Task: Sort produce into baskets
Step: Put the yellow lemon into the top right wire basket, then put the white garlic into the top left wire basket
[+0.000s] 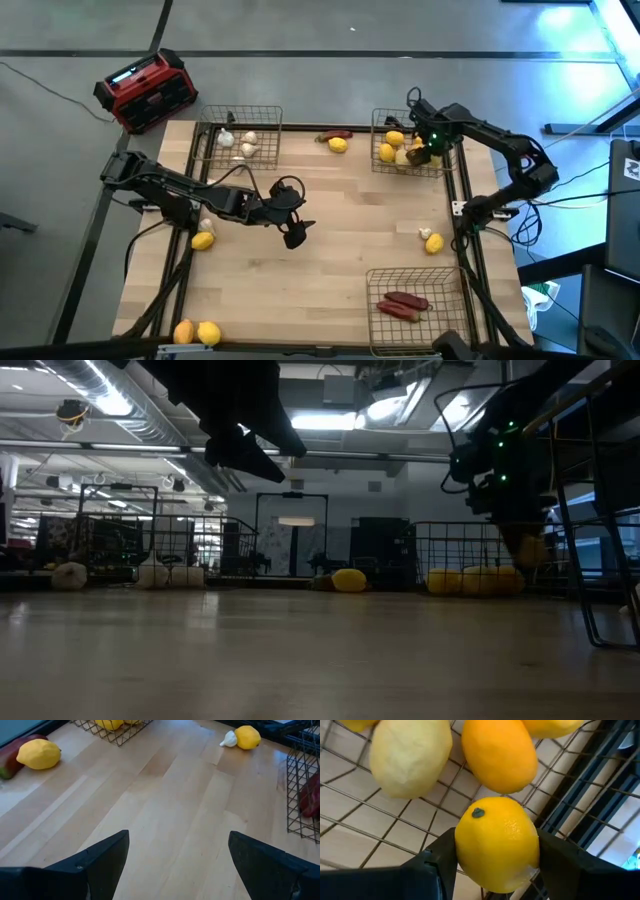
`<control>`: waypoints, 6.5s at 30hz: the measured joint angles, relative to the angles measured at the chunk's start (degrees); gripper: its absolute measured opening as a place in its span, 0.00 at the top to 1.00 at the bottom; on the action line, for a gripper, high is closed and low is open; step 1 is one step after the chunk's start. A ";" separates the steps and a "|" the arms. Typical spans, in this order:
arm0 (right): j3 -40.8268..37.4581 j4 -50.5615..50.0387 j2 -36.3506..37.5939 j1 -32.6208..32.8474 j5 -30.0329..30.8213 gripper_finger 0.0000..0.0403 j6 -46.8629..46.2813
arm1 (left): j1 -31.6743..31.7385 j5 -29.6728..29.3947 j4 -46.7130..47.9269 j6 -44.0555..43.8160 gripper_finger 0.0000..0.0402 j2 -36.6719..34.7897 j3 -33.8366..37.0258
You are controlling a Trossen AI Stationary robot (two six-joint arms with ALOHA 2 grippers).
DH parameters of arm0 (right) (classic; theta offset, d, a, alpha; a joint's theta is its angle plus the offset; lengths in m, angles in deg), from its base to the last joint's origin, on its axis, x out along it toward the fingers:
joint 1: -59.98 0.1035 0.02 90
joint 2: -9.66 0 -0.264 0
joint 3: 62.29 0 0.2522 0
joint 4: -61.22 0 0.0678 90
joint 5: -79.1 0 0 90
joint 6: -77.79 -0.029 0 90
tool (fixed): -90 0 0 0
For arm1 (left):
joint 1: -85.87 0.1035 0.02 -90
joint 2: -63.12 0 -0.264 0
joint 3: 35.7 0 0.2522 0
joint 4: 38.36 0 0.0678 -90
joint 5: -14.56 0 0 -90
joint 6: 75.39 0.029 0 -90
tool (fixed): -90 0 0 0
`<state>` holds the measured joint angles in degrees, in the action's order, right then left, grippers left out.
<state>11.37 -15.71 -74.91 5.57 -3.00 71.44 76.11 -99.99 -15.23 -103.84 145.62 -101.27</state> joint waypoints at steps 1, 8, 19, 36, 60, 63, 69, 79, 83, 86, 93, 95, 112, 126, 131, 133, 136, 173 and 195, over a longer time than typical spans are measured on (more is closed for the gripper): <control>0.00 -0.05 -0.52 0.00 0.00 0.47 0.00 | 0.00 -0.04 0.00 0.00 0.16 0.00 0.00; 0.00 -0.06 -3.18 0.00 0.00 0.40 0.42 | 0.00 -0.15 0.03 0.09 0.16 0.00 0.00; 0.00 0.07 -3.77 0.00 0.24 0.31 0.61 | 0.00 -0.15 0.07 0.28 0.16 0.00 0.00; 2.70 -4.94 -1.90 0.09 1.55 0.23 3.72 | 0.00 -0.15 0.07 0.04 0.16 0.02 0.00; 14.03 -12.10 15.34 31.82 -13.20 0.24 -11.58 | 0.02 -0.14 0.07 -0.79 0.16 0.02 0.00; 13.87 -12.46 15.58 37.32 -12.93 0.24 -14.21 | -0.11 -0.13 0.07 -0.72 0.16 0.04 0.00; 10.94 -12.34 15.54 46.06 -9.90 0.24 -19.75 | -0.51 -0.13 0.07 -0.01 0.16 0.04 0.00; -0.40 -11.91 15.51 53.85 -8.48 0.24 -27.61 | -0.76 -0.13 0.04 0.07 0.16 0.04 0.00; -6.28 -10.99 15.51 54.18 -8.54 0.24 -30.10 | -0.76 -0.13 0.03 0.07 0.16 0.04 0.00; -11.16 -9.06 15.49 54.18 -9.80 0.24 -31.21 | -0.76 -0.13 0.02 0.04 0.16 0.04 0.00; -19.88 -2.05 15.47 54.18 -12.53 0.24 -31.93 | -0.76 -0.14 0.03 0.02 0.16 0.04 0.00; -21.56 -0.49 15.47 54.16 -13.12 0.24 -32.32 | -0.70 -0.13 0.02 0.02 0.16 0.04 0.00; -29.82 9.18 15.47 54.16 -19.09 0.32 -34.35 | -0.64 -0.13 0.02 0.20 0.16 0.04 0.00; -28.77 16.28 15.47 54.58 -17.70 0.74 -32.40 | -0.65 -0.13 -0.02 0.87 0.16 0.04 0.00; -26.77 27.41 15.47 56.67 -17.99 0.71 -32.02 | -0.63 0.32 -2.14 1.37 0.16 0.04 0.00; -26.56 34.48 15.47 57.51 -17.32 0.71 -31.53 | -0.63 1.17 -3.21 1.84 0.16 0.04 -0.02; -26.54 45.69 15.16 58.99 -15.49 0.71 -29.60 | -0.61 2.08 -4.92 2.76 0.16 0.04 -0.02; -19.16 90.53 -6.48 69.92 -2.26 0.70 -12.30 | 3.60 32.26 -26.54 3.31 0.26 12.94 -0.04; -19.23 90.33 -6.45 69.77 0.09 0.70 -11.30 | 3.54 31.10 -25.24 4.09 0.52 12.94 0.00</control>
<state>-7.87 74.62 -81.37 75.33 -2.91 60.14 79.65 -68.89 -40.47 -99.75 158.56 -101.27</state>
